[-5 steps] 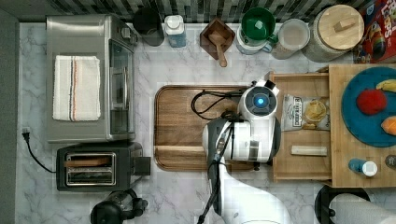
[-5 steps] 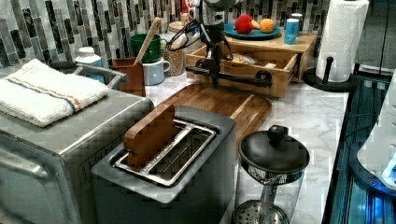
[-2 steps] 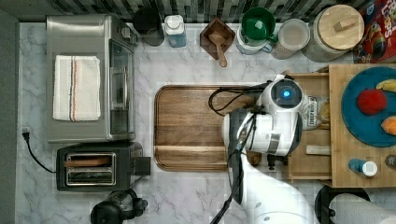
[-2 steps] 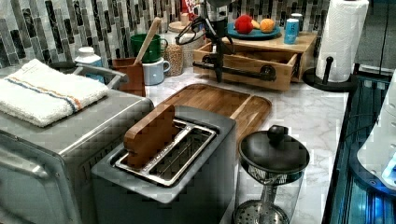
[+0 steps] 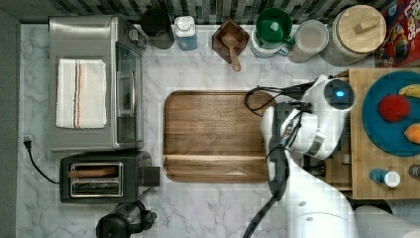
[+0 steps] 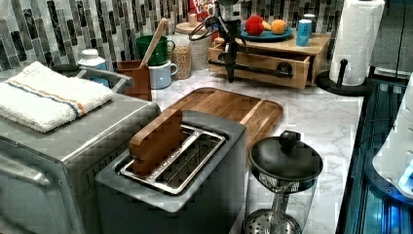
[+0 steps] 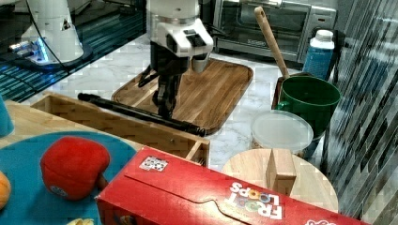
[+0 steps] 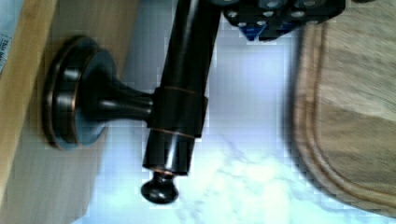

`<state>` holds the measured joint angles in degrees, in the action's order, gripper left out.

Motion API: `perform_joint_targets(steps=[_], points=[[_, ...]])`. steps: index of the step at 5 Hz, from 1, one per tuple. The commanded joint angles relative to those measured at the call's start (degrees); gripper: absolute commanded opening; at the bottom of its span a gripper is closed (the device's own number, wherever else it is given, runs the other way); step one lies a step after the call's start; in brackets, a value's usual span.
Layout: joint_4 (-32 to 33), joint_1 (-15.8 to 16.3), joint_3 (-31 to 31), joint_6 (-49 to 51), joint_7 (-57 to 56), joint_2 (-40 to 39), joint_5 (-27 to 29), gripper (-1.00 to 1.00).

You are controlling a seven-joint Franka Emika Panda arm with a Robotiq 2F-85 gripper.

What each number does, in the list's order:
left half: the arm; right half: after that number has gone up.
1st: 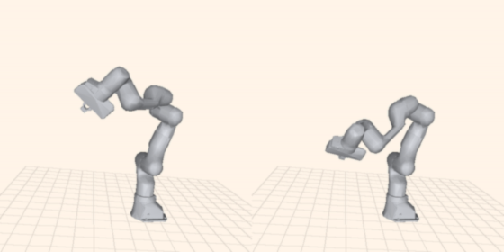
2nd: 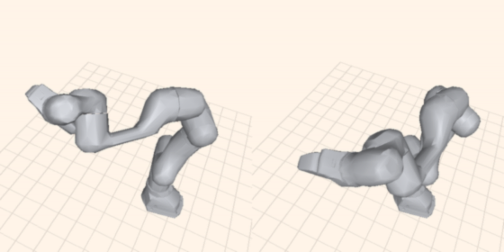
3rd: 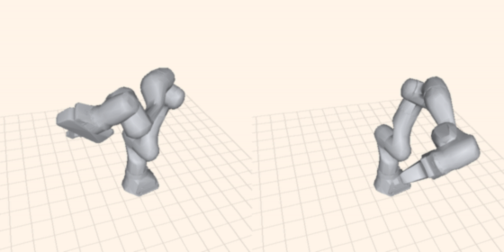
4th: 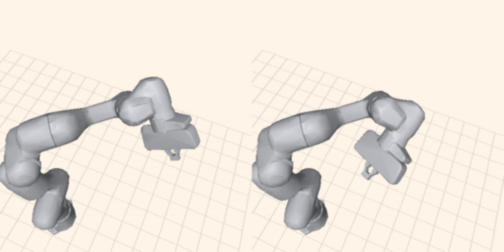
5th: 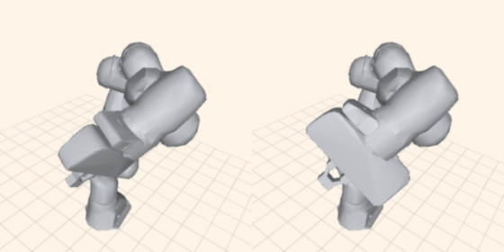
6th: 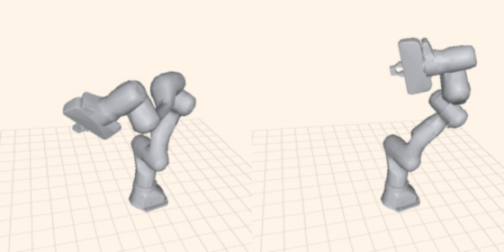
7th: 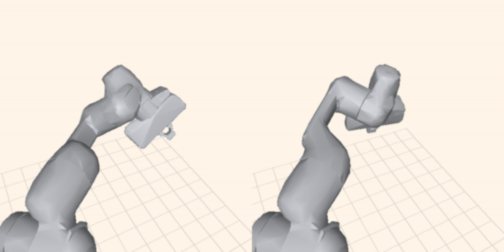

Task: Close the drawer.

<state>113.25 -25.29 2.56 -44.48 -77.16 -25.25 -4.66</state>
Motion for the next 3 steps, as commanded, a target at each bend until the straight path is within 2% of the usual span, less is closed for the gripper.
perform_joint_targets(steps=[1, 2, 3], points=[[-15.52, -8.21, -7.65, 2.86, -12.53, -0.81, -0.25, -1.0], [-19.16, -9.45, -7.2, 1.28, -15.32, -4.18, 0.94, -1.0], [-18.66, -9.08, -7.49, 1.68, -13.42, -4.07, 1.21, -1.0]])
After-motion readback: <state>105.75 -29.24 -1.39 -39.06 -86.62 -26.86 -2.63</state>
